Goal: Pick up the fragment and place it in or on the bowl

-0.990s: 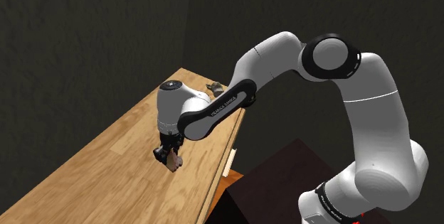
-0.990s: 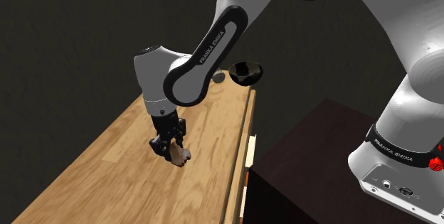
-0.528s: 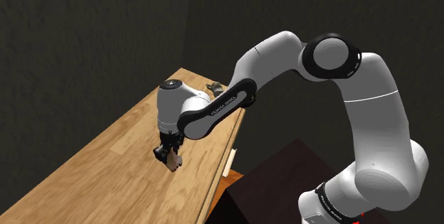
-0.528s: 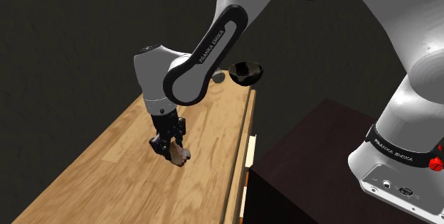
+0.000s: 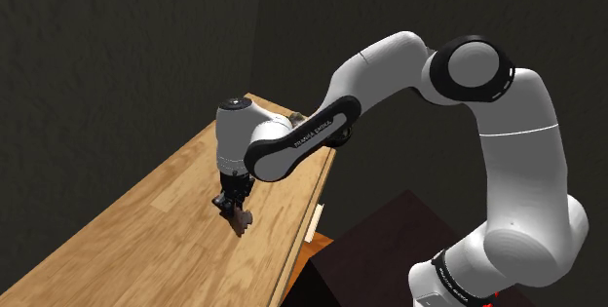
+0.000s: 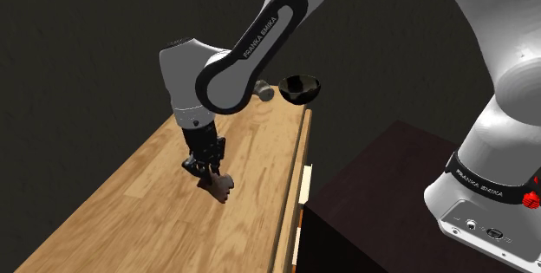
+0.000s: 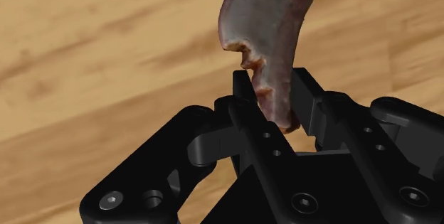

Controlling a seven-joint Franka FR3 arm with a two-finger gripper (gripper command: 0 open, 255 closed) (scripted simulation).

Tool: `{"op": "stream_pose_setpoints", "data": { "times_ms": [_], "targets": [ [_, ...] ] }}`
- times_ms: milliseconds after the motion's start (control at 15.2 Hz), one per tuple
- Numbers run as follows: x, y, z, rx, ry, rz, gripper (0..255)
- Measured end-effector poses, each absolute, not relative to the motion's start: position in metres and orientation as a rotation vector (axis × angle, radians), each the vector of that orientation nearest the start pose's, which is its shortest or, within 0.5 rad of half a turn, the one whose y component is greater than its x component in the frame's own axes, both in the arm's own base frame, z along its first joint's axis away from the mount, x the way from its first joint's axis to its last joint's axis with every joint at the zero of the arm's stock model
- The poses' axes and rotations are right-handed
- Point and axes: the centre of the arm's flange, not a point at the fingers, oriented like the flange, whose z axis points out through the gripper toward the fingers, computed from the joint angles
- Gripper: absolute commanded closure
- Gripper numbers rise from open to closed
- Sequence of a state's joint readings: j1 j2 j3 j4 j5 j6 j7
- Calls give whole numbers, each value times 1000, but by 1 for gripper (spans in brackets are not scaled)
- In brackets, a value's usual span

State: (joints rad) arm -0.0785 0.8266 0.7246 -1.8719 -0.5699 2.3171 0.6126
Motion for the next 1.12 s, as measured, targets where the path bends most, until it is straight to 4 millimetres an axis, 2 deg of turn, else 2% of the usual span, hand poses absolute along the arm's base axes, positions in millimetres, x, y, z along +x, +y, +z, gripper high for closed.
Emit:
{"op": "stream_pose_setpoints", "data": {
  "times_ms": [1122],
  "targets": [
    [503, 351, 239, -3039, -501, 251, 255]
  ]
}}
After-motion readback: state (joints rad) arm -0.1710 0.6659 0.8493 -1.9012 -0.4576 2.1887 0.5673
